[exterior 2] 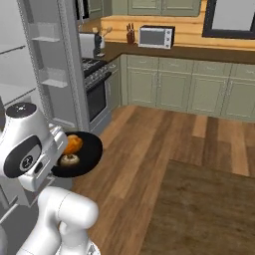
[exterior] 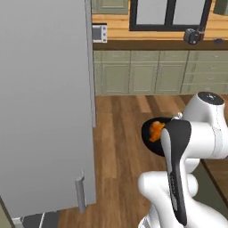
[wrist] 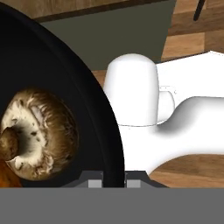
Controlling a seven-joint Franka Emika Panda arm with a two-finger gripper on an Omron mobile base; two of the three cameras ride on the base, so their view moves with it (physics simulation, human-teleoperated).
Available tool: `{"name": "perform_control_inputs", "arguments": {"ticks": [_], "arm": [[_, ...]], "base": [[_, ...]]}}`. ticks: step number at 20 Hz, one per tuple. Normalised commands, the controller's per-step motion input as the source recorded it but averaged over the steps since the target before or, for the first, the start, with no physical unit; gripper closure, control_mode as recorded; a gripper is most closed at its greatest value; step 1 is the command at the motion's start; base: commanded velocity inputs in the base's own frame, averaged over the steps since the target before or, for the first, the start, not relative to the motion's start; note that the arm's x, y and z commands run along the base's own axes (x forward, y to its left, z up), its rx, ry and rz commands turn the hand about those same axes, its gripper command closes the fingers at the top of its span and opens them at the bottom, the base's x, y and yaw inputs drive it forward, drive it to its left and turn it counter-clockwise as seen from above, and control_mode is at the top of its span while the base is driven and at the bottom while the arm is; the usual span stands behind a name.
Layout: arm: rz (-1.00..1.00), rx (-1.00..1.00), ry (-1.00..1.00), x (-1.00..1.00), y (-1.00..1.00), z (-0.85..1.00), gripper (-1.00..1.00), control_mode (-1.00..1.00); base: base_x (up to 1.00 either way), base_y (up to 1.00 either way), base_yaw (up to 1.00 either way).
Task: Pick the chicken drumstick and mushroom from their plates and place them in the bowl. Then put the bowl in the fridge.
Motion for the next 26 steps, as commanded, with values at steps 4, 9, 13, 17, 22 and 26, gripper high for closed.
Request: {"name": "perform_control_inputs", "arguments": {"ticks": [4, 9, 13, 17, 22, 26], "arm": [[0.0, 0.0, 0.0, 0.0, 0.0, 0.0, 1.0, 1.0], [0.0, 0.0, 0.0, 0.0, 0.0, 0.0, 1.0, 1.0], [0.0, 0.0, 0.0, 0.0, 0.0, 0.0, 1.0, 1.0], [0.0, 0.0, 0.0, 0.0, 0.0, 0.0, 1.0, 1.0], [0.0, 0.0, 0.0, 0.0, 0.0, 0.0, 1.0, 1.0], [0.0, 0.0, 0.0, 0.0, 0.0, 0.0, 1.0, 1.0]], "base": [[0.17, 0.0, 0.16], [0.49, -0.1, 0.24], [0.81, -0.46, 0.12], [0.36, -0.16, 0.16], [0.48, -0.12, 0.23], [0.98, -0.14, 0.01]]}}
